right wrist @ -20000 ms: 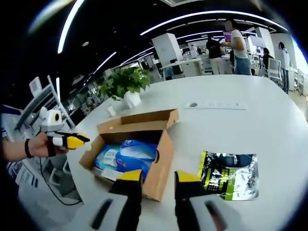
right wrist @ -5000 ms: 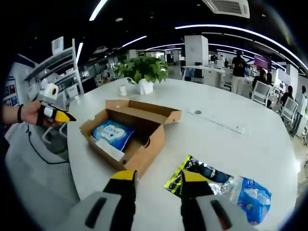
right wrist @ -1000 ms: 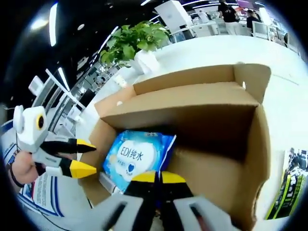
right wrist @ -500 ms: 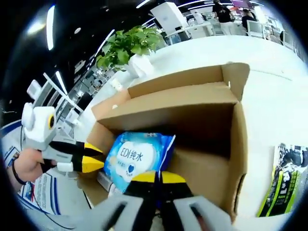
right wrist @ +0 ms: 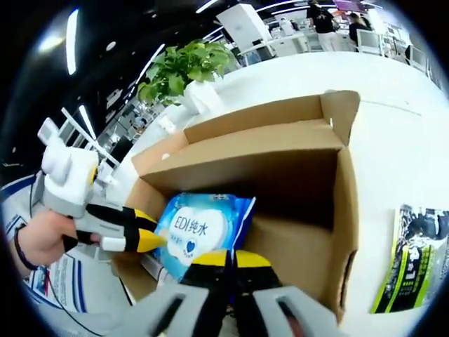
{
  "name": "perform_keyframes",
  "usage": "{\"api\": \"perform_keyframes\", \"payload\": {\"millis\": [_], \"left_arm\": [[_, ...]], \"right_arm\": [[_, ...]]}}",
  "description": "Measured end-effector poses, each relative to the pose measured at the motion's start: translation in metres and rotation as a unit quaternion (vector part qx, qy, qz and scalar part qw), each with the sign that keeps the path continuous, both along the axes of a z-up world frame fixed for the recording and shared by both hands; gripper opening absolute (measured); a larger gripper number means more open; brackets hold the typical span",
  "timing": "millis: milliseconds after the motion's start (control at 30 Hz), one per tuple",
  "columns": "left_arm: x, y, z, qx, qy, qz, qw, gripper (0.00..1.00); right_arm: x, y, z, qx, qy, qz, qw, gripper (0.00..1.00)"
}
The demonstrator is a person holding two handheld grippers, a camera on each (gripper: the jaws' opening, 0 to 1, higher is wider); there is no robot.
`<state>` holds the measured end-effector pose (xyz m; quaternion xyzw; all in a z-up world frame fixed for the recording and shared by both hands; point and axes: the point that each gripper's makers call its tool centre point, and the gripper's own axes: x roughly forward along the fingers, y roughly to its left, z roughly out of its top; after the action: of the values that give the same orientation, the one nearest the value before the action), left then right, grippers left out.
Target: Operate the shoe box by opening the lid, removing the specified soft item, and placing it in the target area until the item is outside and the box remains undamaged.
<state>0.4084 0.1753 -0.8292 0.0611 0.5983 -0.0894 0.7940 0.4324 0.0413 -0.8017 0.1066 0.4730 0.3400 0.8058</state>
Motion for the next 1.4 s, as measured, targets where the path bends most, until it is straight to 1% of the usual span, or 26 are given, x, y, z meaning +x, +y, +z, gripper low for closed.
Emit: {"api": "perform_keyframes", "payload": {"millis": [67, 167, 233, 333, 367, 467, 500, 567, 600, 633, 667, 733, 833, 900, 967, 1000, 1067, 1133, 1333, 1400], "left_arm": [[0.0, 0.0, -0.005, -0.007, 0.007, 0.01, 0.9999, 0.21], [0.0, -0.005, -0.006, -0.027, 0.009, 0.024, 0.9993, 0.19], [0.001, -0.004, -0.008, -0.03, 0.011, 0.029, 0.9991, 0.18], [0.001, -0.005, -0.01, -0.048, 0.011, 0.042, 0.9979, 0.17], [0.001, -0.004, -0.01, -0.049, 0.01, 0.047, 0.9976, 0.16], [0.003, -0.003, -0.009, -0.057, -0.005, 0.062, 0.9964, 0.08], [0.006, -0.002, -0.009, -0.077, -0.016, 0.088, 0.993, 0.07], [0.006, 0.0, -0.007, -0.092, -0.025, 0.098, 0.9906, 0.04], [0.006, 0.001, -0.005, -0.089, -0.028, 0.091, 0.9915, 0.02], [0.004, 0.001, 0.0, -0.091, -0.037, 0.093, 0.9908, 0.0], [0.003, 0.001, 0.002, -0.093, -0.039, 0.095, 0.9903, 0.0], [0.0, 0.0, 0.008, -0.104, -0.051, 0.097, 0.9885, 0.0], [-0.005, -0.002, 0.015, -0.118, -0.06, 0.103, 0.9858, 0.0], [-0.008, -0.002, 0.022, -0.13, -0.069, 0.11, 0.983, 0.0], [-0.011, -0.001, 0.029, -0.132, -0.076, 0.113, 0.9818, 0.0], [-0.012, 0.0, 0.034, -0.134, -0.084, 0.114, 0.9809, 0.0], [-0.013, 0.001, 0.039, -0.135, -0.091, 0.116, 0.9799, 0.0], [-0.016, 0.002, 0.045, -0.139, -0.099, 0.117, 0.9784, 0.0], [-0.022, 0.002, 0.064, -0.15, -0.12, 0.123, 0.9738, 0.0], [-0.023, 0.001, 0.068, -0.151, -0.125, 0.12, 0.9732, 0.0]], "right_arm": [[0.002, 0.0, -0.001, 0.001, -0.001, 0.0, 1.0, 0.0], [0.004, 0.0, -0.003, 0.0, -0.003, 0.002, 1.0, 0.0], [0.006, 0.001, -0.004, 0.001, -0.004, 0.003, 1.0, 0.0], [0.007, 0.001, -0.005, 0.002, -0.004, 0.001, 1.0, 0.0], [0.007, 0.001, -0.006, 0.002, -0.004, 0.001, 1.0, 0.0], [0.007, 0.0, -0.006, 0.005, -0.001, -0.002, 1.0, 0.0], [0.008, 0.0, -0.006, 0.006, -0.001, -0.003, 1.0, 0.0], [0.008, 0.0, -0.005, 0.01, -0.002, -0.004, 0.9999, 0.0], [0.007, 0.0, -0.004, 0.013, -0.002, -0.006, 0.9999, 0.0], [0.006, 0.0, -0.004, 0.017, 0.0, -0.007, 0.9998, 0.0], [0.006, -0.001, -0.002, 0.022, 0.0, -0.01, 0.9997, 0.0], [0.006, -0.002, 0.001, 0.033, -0.002, -0.013, 0.9994, 0.0], [0.007, -0.003, 0.005, 0.04, -0.008, -0.013, 0.9991, 0.0], [0.006, -0.002, 0.01, 0.04, -0.019, -0.011, 0.9989, 0.0], [0.006, 0.0, 0.013, 0.048, -0.033, -0.005, 0.9983, 0.0], [0.005, 0.001, 0.018, 0.052, -0.04, 0.0, 0.9979, 0.0], [0.004, 0.004, 0.025, 0.061, -0.053, 0.008, 0.9967, 0.0], [0.004, 0.004, 0.029, 0.061, -0.062, 0.011, 0.9961, 0.0], [-0.002, 0.001, 0.034, 0.059, -0.066, 0.01, 0.996, 0.0], [-0.003, -0.001, 0.036, 0.064, -0.066, 0.006, 0.9957, 0.0]]}}
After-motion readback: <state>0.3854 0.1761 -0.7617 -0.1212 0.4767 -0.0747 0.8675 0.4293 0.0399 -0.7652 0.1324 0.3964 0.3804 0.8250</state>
